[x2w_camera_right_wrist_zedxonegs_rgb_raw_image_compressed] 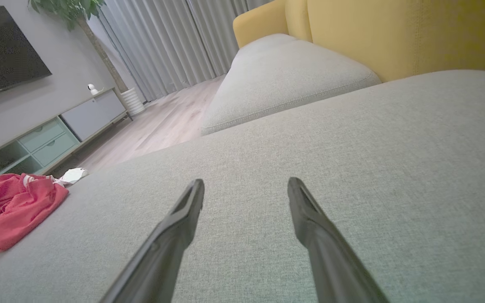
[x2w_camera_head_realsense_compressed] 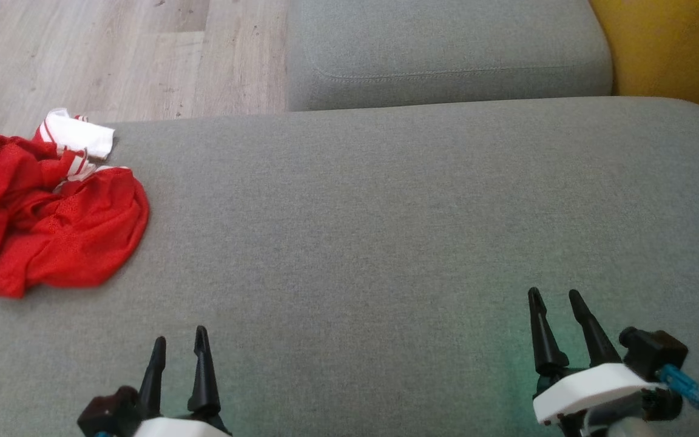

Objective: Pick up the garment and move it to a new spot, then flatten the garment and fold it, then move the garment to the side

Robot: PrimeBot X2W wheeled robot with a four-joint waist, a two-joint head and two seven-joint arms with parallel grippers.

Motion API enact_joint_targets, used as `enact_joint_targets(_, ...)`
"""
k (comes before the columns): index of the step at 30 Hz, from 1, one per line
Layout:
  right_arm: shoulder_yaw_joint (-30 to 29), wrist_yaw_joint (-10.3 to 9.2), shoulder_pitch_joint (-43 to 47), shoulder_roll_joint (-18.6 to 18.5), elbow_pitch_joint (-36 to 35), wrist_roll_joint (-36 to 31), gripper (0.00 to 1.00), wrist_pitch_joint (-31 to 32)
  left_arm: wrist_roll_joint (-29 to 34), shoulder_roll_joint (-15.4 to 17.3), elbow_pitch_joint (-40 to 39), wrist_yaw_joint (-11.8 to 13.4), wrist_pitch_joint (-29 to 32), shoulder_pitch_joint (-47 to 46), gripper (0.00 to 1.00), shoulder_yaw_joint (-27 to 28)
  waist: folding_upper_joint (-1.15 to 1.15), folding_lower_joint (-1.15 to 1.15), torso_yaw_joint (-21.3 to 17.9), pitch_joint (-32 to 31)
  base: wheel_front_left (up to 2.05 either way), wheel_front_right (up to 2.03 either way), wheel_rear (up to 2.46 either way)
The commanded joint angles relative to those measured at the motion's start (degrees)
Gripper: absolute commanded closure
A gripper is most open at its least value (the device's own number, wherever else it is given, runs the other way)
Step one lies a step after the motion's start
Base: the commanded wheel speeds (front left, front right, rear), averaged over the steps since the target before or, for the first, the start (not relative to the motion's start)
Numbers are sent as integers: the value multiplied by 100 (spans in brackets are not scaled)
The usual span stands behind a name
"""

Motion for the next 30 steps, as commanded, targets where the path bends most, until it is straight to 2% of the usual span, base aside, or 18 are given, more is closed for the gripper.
enact_joint_targets(1,144,19,-176,-53,-163,-205,0,-102,197,42,-143,31,-96,-149,0,80,0,1,0,0,0,0,0)
enact_joint_targets(25,366,23,-157,-66,-95,-1799,0,-310,1479,107,88,200,-487,-68,0,-1,0,1,19,-53,0,0,0)
enact_joint_targets(30,334,23,-152,-66,-64,-1735,0,-279,1328,105,139,201,-464,-58,0,44,0,1,19,-63,0,0,0)
